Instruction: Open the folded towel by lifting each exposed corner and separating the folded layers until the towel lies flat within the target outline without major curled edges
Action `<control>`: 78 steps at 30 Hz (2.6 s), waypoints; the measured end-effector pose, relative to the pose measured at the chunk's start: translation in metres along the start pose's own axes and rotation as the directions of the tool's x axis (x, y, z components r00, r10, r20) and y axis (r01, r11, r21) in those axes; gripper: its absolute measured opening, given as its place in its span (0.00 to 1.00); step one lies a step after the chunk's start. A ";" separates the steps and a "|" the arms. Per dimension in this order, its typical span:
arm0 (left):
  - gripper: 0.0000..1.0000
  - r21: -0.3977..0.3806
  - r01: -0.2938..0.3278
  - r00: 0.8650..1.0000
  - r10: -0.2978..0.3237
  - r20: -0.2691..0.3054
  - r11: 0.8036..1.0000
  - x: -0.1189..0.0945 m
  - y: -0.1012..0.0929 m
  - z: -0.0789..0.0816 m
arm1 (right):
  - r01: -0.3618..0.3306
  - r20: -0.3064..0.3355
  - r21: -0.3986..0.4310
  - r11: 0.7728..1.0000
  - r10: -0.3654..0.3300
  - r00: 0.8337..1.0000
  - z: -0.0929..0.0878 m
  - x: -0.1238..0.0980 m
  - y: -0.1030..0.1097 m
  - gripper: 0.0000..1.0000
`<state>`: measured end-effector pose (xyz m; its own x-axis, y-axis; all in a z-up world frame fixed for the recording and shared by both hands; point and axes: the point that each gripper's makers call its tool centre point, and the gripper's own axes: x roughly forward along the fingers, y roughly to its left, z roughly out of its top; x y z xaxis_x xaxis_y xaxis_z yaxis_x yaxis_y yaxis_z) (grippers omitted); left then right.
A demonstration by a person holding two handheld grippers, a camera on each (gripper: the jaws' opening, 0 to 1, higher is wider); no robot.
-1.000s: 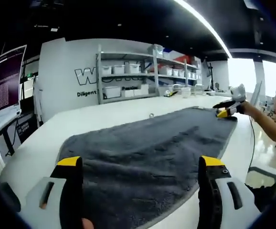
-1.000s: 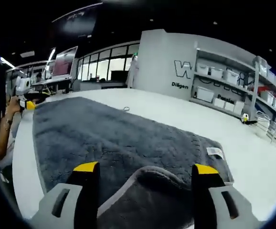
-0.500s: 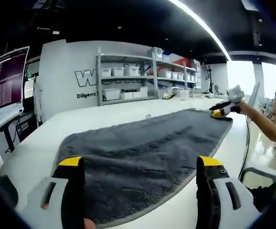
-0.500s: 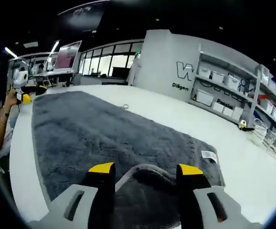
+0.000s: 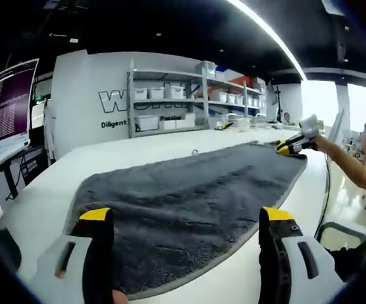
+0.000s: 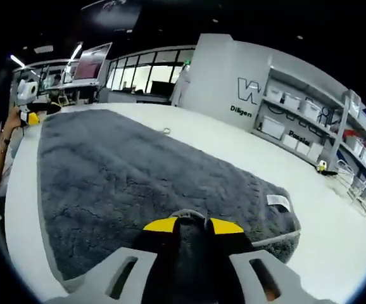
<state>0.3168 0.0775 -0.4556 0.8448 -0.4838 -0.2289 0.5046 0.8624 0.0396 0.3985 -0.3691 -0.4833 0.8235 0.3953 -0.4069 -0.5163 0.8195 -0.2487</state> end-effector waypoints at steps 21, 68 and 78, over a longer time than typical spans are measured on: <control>0.92 0.007 0.011 1.000 -0.011 -0.011 1.000 -0.004 -0.009 -0.007 | 0.070 0.173 0.154 0.986 -0.097 0.980 -0.001 -0.057 -0.030 0.00; 0.91 0.024 0.017 0.999 -0.017 -0.027 1.000 -0.008 -0.024 -0.004 | 0.092 0.197 0.217 0.972 -0.136 0.971 -0.044 -0.166 -0.054 0.33; 0.90 0.030 0.022 0.999 -0.021 -0.029 0.999 -0.009 -0.026 -0.003 | 0.075 0.186 0.224 0.972 -0.118 0.975 -0.022 -0.155 -0.049 0.23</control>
<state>0.2956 0.0596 -0.4579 0.8286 -0.4970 -0.2577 0.5278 0.8470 0.0636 0.2911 -0.4800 -0.4271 0.9081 0.3655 -0.2043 -0.3868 0.9191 -0.0752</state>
